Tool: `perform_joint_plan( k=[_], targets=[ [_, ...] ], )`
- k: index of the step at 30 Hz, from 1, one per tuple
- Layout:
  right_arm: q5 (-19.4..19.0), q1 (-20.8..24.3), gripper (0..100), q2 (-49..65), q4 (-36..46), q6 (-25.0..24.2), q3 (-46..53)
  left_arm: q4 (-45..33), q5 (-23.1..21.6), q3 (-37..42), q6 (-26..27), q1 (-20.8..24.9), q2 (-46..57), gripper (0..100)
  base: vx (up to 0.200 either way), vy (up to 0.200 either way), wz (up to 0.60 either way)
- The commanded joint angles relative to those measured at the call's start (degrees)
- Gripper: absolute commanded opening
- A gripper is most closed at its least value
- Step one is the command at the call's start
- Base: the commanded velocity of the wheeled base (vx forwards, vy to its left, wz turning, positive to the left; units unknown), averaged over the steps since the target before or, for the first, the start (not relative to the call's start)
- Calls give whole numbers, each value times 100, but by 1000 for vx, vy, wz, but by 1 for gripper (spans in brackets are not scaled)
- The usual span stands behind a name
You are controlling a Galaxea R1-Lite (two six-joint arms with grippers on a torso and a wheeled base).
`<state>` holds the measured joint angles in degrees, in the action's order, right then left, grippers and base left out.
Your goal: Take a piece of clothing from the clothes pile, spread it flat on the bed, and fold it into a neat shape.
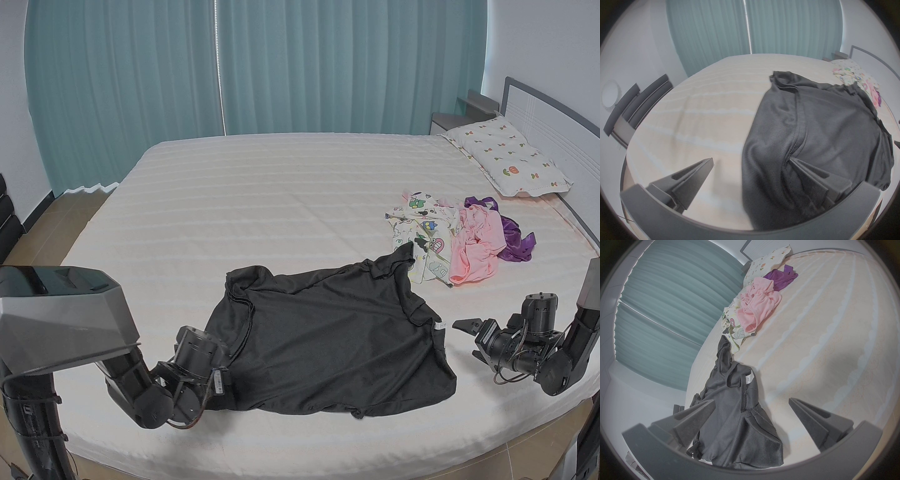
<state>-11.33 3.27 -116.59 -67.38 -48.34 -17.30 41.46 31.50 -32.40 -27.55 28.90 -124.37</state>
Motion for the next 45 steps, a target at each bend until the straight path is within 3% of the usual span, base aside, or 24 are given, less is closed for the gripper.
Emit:
perform_joint_plan(
  k=[1, 3, 14, 21, 24, 26, 28, 29, 35, 39, 45],
  targets=[
    [-1, 51, 100, -13, -3, 0, 16, 2, -21, 419, -5, -447, 431, 100, 0, 0, 0],
    [-1, 51, 100, -13, -3, 0, 16, 2, -56, 524, 4, -579, 431, 100, 0, 0, 0],
    [-19, 60, 100, -30, -3, 0, 42, 363, -944, 762, 189, -2249, 624, 100, 0, 0, 0],
    [-19, 60, 100, -30, -3, -9, 42, 372, -1709, 762, 277, -3295, 756, 100, 0, 0, 0],
    [-19, 95, 100, -30, -3, -9, 60, 363, -2245, 788, 224, -3497, 870, 100, 0, 0, 0],
    [-19, 104, 100, -30, -3, -9, 78, 301, -2640, 858, 180, -3506, 1029, 100, 0, 0, 0],
    [-19, 104, 100, -30, -3, -9, 78, 301, -2640, 858, 180, -3506, 1029, 100, 0, 0, 0],
    [-28, 113, 100, -30, -3, -9, 86, 301, -3071, 1017, -154, -3435, 1213, 100, 0, 0, 0],
    [-28, 139, 100, -30, -3, -18, 121, 292, -3836, 1298, -1138, -2741, 1538, 100, 0, 0, 0],
    [-19, 183, 100, -22, 5, -9, 192, 328, -3862, 1772, -1455, -2178, 1556, 100, 0, 0, 0],
    [-1, 350, 100, 22, -3, 44, 403, 468, -3686, 2168, -1622, -2020, 1468, 100, 0, 0, 0]
  ],
)
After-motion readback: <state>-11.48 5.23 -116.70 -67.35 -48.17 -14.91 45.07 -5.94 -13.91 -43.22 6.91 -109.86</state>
